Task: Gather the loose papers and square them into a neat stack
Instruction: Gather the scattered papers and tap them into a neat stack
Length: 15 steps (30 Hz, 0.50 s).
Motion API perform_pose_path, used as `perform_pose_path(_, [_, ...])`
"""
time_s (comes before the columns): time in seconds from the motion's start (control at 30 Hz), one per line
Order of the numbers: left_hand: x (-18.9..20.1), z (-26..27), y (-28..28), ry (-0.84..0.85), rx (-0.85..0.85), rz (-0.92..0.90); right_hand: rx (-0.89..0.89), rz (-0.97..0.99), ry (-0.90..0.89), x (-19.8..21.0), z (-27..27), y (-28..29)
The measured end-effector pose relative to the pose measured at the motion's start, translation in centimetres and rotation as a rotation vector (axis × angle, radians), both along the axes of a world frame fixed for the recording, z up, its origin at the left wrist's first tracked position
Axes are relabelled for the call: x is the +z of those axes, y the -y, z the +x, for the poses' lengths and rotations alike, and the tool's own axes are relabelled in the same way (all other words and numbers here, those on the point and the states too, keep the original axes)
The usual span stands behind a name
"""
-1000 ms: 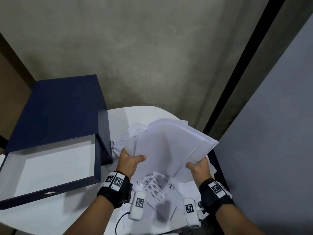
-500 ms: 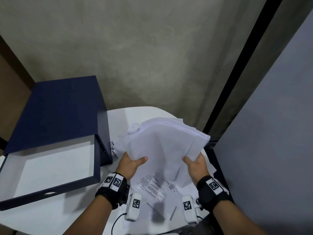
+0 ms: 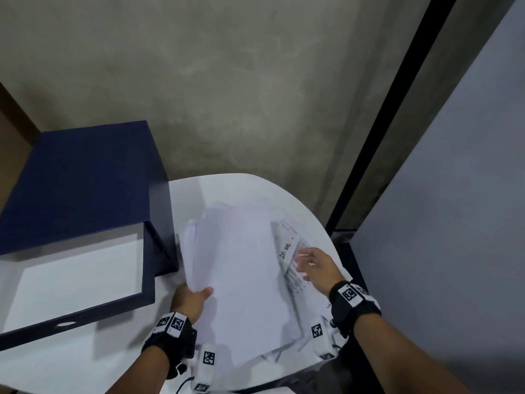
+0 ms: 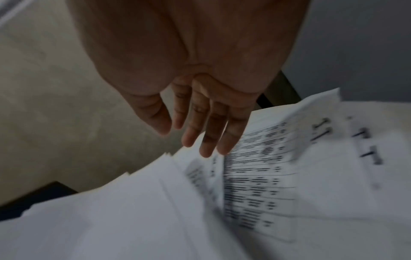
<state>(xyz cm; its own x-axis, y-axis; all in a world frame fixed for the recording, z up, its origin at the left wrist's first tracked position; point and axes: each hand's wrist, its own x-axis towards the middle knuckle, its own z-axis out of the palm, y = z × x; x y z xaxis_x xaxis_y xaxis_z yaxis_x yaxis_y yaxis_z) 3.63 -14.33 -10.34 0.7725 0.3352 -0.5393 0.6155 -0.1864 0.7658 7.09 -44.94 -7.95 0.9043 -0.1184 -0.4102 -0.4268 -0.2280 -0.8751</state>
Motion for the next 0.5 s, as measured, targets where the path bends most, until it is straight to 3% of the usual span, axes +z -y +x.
perform_pose_path(0.27, [-2.8, -1.9, -1.5, -0.254, 0.129, 0.046, 0.145, -0.561, -0.13, -2.9, 2.1, 6.0])
perform_pose_path(0.5, [-3.2, -2.6, -1.9, -0.329, 0.163, 0.103, 0.243, -0.679, -0.248, -4.9, 6.7, 4.7])
